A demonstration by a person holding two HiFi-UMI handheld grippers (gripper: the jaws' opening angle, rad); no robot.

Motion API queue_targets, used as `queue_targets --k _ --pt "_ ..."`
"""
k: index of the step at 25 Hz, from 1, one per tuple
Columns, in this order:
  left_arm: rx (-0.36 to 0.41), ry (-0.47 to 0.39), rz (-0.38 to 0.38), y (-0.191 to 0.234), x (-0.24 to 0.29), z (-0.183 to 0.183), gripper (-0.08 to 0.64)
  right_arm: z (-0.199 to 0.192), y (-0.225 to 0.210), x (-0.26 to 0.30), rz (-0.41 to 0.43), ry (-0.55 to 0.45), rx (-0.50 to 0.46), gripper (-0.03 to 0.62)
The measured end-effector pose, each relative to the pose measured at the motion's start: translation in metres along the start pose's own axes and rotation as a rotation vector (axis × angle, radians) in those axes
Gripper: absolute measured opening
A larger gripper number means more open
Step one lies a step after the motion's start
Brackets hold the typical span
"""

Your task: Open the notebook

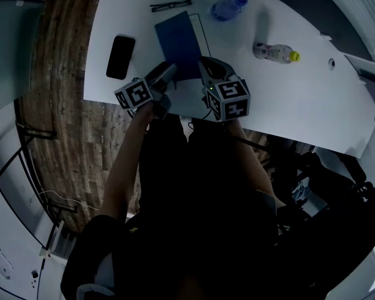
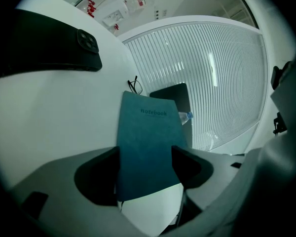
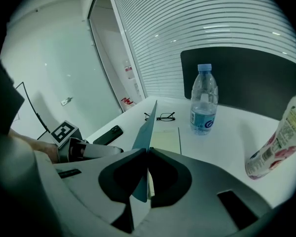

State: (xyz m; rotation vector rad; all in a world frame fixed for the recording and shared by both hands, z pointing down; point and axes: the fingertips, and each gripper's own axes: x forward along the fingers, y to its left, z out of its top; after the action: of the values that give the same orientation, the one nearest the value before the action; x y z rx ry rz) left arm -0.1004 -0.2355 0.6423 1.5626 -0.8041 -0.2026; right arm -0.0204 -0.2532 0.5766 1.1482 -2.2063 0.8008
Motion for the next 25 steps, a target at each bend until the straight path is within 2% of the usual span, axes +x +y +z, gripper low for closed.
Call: queue_targets --k 3,7,11,14,17,25 --pt "0.053 0.008 -0.001 -0.004 -0.008 0.001 0.316 0.002 0.004 -0.001 0.003 -0.004 -0.014 0.041" --pt "0.085 -0.003 -0.048 -0.024 -0.017 0.003 0.316 0.008 0.011 -0.005 0.002 -0.017 -0.043 0.04" --pt "0.094 -0.01 -0.109 -0.041 -0.023 0.008 0.316 0.014 0.023 -0.005 0.0 -0.022 -0.099 0.04" --pt "0.104 -0.025 -0.156 -0.055 -0.029 0.016 0.316 0.019 0.035 -0.004 0.005 -0.023 -0.18 0.04" --pt "0.087 -0.051 -0.16 -0.05 -0.038 0.024 0.316 0.025 0.051 -0.003 0.031 -0.02 -0.228 0.04" --pt "0.076 -0.101 -0.174 -0.049 -0.065 0.039 0.316 0.028 0.083 -0.004 0.105 -0.015 -0.265 0.04"
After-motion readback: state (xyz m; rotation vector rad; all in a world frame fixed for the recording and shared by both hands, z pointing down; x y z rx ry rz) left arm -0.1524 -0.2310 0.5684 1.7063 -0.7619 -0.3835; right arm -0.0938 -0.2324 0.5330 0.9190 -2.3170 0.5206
